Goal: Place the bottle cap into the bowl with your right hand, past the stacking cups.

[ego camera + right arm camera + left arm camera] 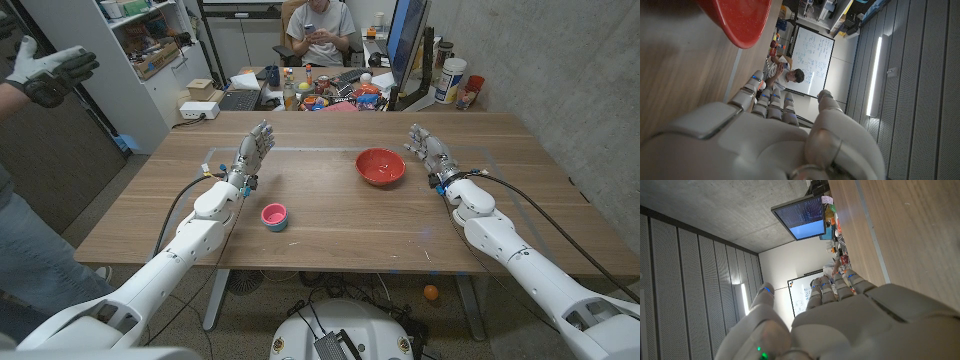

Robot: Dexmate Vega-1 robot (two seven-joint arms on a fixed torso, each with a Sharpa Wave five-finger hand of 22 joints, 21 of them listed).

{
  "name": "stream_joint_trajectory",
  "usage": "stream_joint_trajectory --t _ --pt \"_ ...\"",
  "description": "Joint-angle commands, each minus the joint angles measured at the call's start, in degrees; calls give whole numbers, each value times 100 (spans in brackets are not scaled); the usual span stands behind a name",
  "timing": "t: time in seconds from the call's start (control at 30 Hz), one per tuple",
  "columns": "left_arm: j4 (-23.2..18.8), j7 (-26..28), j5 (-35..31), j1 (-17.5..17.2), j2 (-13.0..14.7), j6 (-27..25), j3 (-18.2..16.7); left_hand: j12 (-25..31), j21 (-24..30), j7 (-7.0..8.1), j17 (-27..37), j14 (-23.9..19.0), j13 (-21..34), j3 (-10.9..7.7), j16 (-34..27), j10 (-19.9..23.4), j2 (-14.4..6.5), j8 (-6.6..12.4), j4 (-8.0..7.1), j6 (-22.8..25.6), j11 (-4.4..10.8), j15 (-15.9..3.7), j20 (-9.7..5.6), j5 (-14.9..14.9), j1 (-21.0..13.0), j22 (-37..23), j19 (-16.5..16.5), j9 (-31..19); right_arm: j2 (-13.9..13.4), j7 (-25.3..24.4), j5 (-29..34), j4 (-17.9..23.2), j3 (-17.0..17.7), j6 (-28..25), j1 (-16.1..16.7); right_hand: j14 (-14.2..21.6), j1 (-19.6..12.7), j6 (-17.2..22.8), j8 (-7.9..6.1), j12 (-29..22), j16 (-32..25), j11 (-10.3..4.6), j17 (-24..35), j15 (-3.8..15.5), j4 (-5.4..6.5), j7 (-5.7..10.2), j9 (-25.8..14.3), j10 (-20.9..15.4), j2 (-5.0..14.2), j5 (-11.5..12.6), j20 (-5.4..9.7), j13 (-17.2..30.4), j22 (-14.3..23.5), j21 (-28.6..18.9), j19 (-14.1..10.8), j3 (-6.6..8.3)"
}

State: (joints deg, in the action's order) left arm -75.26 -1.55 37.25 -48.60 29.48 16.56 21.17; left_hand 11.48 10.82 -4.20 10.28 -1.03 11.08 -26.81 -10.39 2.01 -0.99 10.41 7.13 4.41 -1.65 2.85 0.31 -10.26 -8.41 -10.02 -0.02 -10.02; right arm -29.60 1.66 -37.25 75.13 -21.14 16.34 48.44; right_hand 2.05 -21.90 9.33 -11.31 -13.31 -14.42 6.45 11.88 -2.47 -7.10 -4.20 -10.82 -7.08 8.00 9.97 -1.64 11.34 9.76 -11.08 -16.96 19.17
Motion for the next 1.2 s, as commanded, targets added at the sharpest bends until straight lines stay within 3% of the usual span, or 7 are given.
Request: stream_joint_trajectory --t 0.03,0.57,1.03,1.2 --pt "-104 67 1 -69 23 -60 -6 33 34 -13 8 9 20 -32 -22 24 -10 29 2 26 -7 48 35 -34 -46 -25 8 -21 -60 -36 3 85 23 -42 50 -2 -41 44 -35 -6 -17 7 9 -40 -2 5 -7 -55 -4 22 12 12 8 -32 -46 24" --pt "-228 89 -5 -129 40 6 -33 39 35 5 8 13 20 -30 -24 29 -18 28 6 25 -7 48 44 -32 -49 -25 -2 -20 -87 -92 -23 156 93 15 121 44 -68 74 -37 0 -14 18 6 -39 -19 -8 -7 -93 -3 26 5 13 8 -32 -67 26" --pt "-267 91 -22 -166 73 -18 -21 43 34 23 8 15 20 -25 -26 32 -23 28 10 28 33 42 54 -31 -51 -26 -18 -20 -428 -448 292 578 154 -136 312 39 -171 94 -35 25 27 2 -17 -39 -95 64 -7 -84 -31 38 -34 14 7 -2 -10 54" --pt "-259 86 -26 -166 68 -28 -8 47 28 42 8 18 20 -23 -26 38 -24 26 11 22 47 29 132 -30 -51 -26 -40 -21 -529 -553 352 703 200 -181 396 36 -196 108 -37 28 38 -2 -21 -45 -110 81 -7 -93 -37 39 -45 15 7 13 31 59"
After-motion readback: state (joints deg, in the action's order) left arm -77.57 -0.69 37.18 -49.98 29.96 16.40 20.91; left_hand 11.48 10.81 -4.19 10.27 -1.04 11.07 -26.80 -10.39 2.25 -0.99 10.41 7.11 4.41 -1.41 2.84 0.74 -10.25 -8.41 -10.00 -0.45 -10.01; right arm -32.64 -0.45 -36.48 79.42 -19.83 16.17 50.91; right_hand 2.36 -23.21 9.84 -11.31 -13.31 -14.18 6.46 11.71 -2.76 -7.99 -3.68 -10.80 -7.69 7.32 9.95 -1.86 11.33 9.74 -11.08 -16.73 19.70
